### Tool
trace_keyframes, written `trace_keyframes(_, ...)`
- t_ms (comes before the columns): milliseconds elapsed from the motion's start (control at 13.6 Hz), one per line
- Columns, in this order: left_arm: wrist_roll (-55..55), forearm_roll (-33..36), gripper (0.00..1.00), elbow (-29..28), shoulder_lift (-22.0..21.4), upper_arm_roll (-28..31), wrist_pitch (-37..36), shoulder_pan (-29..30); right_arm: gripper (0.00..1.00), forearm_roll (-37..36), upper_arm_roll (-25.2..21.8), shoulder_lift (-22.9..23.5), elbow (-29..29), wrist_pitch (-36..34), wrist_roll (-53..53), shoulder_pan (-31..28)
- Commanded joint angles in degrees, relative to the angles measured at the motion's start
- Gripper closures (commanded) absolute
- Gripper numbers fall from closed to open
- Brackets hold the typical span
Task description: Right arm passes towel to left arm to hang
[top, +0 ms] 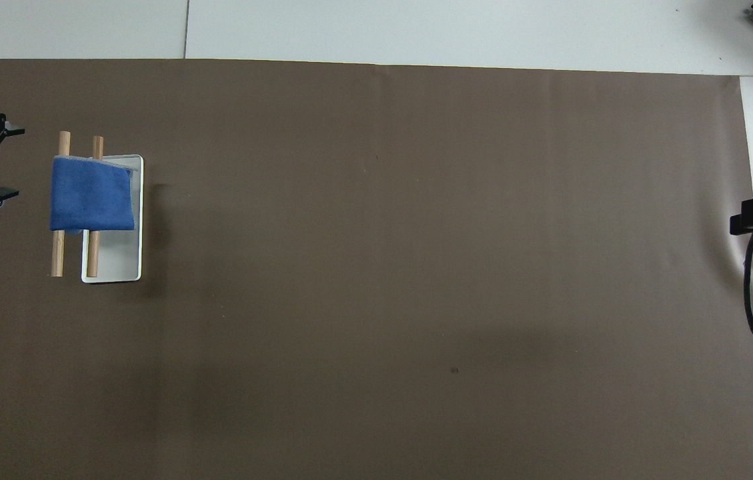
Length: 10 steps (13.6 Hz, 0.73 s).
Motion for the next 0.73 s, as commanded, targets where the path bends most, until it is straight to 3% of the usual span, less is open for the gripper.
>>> trace_keyframes(0, 1.6, 1.2, 0.00, 4.7, -0.1, 0.8, -6.6, -4.1, 0.00, -0.7, -0.3, -1.4, -1.5, -0.2, 0.7, 0.5)
trace_keyframes(294, 11.9, 1.4, 0.00, 10.4, 0.7, 0.8, -14.0, -7.7, 0.00, -0.7, -0.3, -1.4, -1.5, -0.2, 0.7, 0.5)
trace_keyframes(661, 32.4, 1.5, 0.00, 18.0, 1.9, 0.7, -25.0, -8.4, 0.00, -0.7, -0.3, -1.4, -1.5, -0.2, 0.7, 0.5)
